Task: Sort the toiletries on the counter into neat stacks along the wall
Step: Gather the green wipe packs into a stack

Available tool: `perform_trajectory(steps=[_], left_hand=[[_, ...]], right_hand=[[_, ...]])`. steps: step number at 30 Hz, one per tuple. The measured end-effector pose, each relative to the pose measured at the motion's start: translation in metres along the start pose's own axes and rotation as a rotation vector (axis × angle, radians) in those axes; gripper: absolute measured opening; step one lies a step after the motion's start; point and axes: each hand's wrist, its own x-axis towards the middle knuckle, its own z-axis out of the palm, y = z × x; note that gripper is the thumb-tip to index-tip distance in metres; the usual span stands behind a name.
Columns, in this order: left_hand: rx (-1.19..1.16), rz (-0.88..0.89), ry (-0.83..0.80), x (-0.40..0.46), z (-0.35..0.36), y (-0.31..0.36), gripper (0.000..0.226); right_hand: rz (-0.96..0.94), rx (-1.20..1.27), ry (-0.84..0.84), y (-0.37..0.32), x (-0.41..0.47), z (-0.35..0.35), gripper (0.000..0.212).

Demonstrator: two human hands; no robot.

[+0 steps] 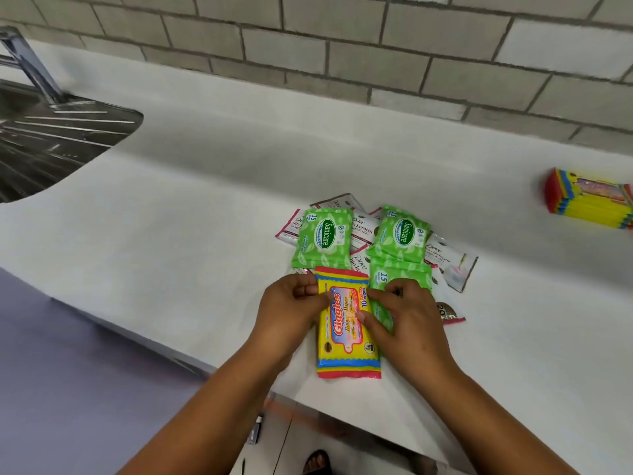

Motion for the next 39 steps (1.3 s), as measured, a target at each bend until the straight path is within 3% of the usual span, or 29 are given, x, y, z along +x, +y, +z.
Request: perform_trajectory(steps=[5, 10, 14, 16, 21, 24, 27, 30, 34, 39], left_hand=[[-0.049, 0.002, -0.112, -0.003, -0.001, 0.008, 0.021], [0.045, 0.093, -0.285, -0.003, -0.001, 0.035, 0.017], [0.101, 0.161, -0.382, -0.001, 0.012, 0.056, 0.022], [0.128, 0.192, -0.421, 0.001, 0.024, 0.063, 0.021], [0.119, 0.261, -0.255, 0.010, 0.056, 0.058, 0.006], [0.358, 0.329, -0.104, 0.017, 0.064, 0.043, 0.015], [0.598, 0.379, -0.057, 0.013, 0.072, 0.023, 0.022], [0.744, 0.408, -0.023, 0.001, 0.088, 0.008, 0.055], [0.935, 0.343, 0.045, -0.010, 0.106, 0.001, 0.095], [0.926, 0.197, 0.049, -0.007, 0.121, 0.006, 0.107]], right_hand=[[0.049, 0.097, -0.055, -0.006, 0.002, -0.009, 0.051], [0.211, 0.506, -0.070, -0.010, 0.009, -0.038, 0.063], [0.280, 0.836, -0.217, -0.003, 0.011, -0.061, 0.044], [0.325, 0.971, -0.209, 0.003, 0.010, -0.071, 0.035], [0.383, 1.021, -0.021, 0.029, 0.004, -0.093, 0.023], [0.444, 1.091, 0.108, 0.052, -0.002, -0.104, 0.019], [0.506, 1.113, 0.184, 0.077, -0.009, -0.111, 0.016], [0.552, 1.117, 0.200, 0.099, -0.016, -0.112, 0.020], [0.569, 1.110, 0.191, 0.114, -0.019, -0.114, 0.017], [0.551, 1.129, 0.155, 0.125, -0.015, -0.119, 0.022]])
